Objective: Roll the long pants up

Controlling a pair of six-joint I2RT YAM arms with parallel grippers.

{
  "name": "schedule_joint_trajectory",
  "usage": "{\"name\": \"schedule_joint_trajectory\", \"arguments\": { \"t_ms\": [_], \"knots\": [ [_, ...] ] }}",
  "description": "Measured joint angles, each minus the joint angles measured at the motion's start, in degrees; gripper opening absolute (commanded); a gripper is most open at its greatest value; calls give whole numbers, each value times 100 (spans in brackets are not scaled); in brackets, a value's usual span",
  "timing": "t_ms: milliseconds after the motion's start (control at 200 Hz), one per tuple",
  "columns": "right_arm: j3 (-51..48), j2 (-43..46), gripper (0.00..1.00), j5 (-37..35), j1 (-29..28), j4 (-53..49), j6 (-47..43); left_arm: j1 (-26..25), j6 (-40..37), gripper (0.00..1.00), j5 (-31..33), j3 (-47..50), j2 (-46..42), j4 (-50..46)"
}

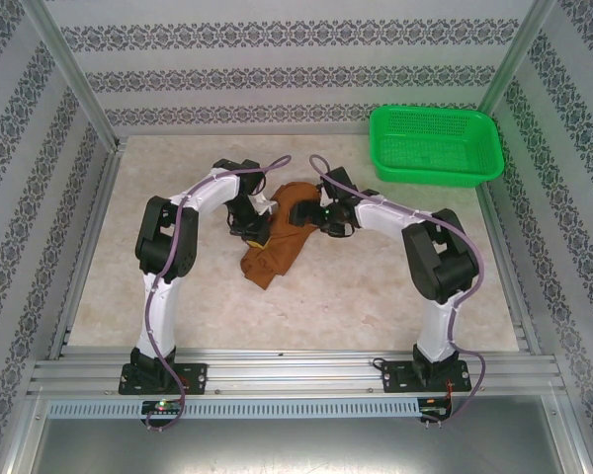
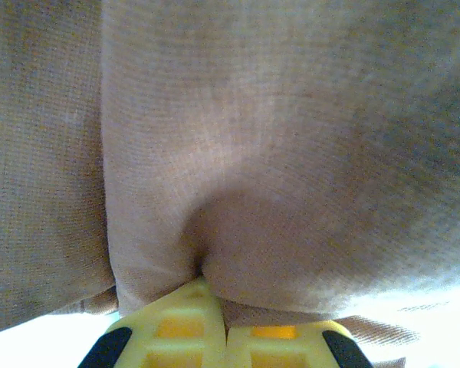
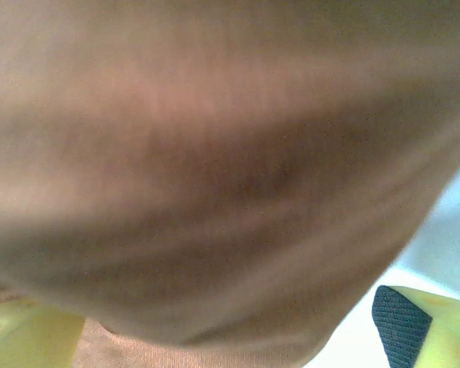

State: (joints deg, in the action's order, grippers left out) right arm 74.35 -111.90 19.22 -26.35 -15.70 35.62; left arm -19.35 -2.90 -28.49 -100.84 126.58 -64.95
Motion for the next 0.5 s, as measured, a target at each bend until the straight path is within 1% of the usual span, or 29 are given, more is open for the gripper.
{"name": "schedule_joint_trajectory", "arguments": {
  "t_ms": [285, 460, 500],
  "knots": [
    [905, -758, 98, 184, 0, 13, -46, 59, -13, 0, -170, 22, 2, 197],
    [953, -874, 98, 380, 26, 286, 24, 74, -13, 0, -227, 22, 4, 245],
    [970, -907, 94, 450, 39, 310, 28, 74, -13, 0, -234, 22, 4, 249]
  ]
}}
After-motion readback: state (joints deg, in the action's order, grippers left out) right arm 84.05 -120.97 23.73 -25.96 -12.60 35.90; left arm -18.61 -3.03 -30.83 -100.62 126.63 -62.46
